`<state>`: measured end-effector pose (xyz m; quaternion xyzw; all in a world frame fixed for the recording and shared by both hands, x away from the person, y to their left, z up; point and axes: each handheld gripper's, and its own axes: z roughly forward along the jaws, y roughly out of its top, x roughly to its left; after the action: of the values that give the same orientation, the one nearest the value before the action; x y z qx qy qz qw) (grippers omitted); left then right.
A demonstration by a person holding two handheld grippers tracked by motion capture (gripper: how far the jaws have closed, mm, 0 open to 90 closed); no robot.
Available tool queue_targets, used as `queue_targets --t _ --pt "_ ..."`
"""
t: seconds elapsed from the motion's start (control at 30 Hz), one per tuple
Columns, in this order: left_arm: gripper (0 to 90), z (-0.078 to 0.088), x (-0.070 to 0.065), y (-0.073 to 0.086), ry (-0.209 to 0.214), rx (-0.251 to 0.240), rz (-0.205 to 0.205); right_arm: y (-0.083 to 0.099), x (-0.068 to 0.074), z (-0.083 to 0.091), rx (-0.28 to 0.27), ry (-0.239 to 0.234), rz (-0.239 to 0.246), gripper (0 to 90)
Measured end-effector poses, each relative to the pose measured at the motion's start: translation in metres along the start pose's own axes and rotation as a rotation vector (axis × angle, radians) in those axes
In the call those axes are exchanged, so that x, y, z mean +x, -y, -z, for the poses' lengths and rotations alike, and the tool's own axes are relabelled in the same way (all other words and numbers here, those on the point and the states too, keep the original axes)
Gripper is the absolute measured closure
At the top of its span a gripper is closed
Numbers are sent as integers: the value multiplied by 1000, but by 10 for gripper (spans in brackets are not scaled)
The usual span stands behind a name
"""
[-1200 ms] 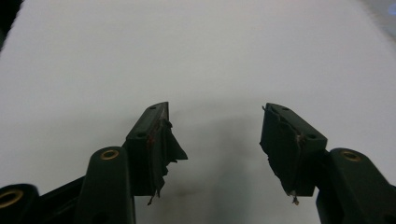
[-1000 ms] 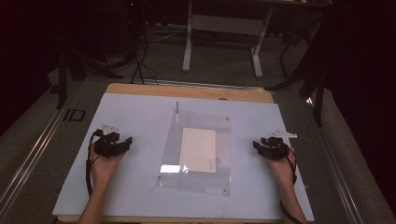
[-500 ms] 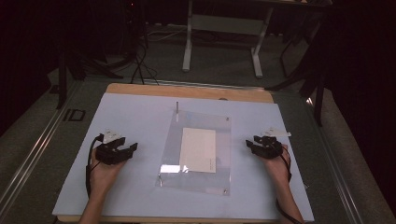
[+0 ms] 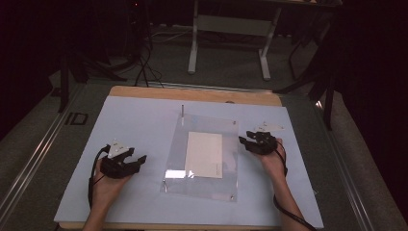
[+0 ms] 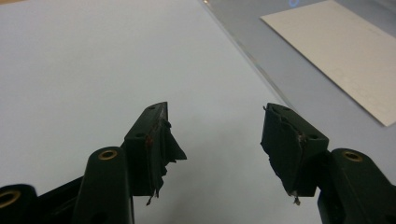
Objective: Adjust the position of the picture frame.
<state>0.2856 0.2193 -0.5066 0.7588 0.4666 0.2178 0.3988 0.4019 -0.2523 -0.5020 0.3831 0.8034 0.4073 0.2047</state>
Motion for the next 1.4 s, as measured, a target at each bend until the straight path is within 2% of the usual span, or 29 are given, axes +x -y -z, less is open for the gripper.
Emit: queue_targets --t 0.03,0.17,0.43,0.53,0.7,0.8,0.97,1.07,1.2,1.4 --pt "418 -1 -1 0 5 2 -4 -7 3 -4 -7 -12 14 556" --pt "429 -2 -5 -1 28 10 -26 -18 6 -11 -13 -31 30 570" --pt "445 0 -18 2 56 16 -71 -29 10 -29 -2 -52 42 575" --pt "469 2 -24 5 91 17 -77 -33 14 -38 1 -60 45 577" --pt "479 6 -36 12 118 31 -126 -41 21 -52 4 -78 50 583" --pt "504 6 -40 15 144 33 -138 -47 26 -58 9 -85 57 583" --pt "534 5 -47 19 192 44 -159 -56 33 -65 12 -95 74 582" --pt "598 7 -51 21 243 50 -181 -62 36 -68 9 -101 78 570" --pt "647 9 -50 22 275 47 -182 -66 37 -71 10 -99 73 559" --pt "661 7 -57 25 304 65 -203 -68 38 -72 7 -97 73 555"
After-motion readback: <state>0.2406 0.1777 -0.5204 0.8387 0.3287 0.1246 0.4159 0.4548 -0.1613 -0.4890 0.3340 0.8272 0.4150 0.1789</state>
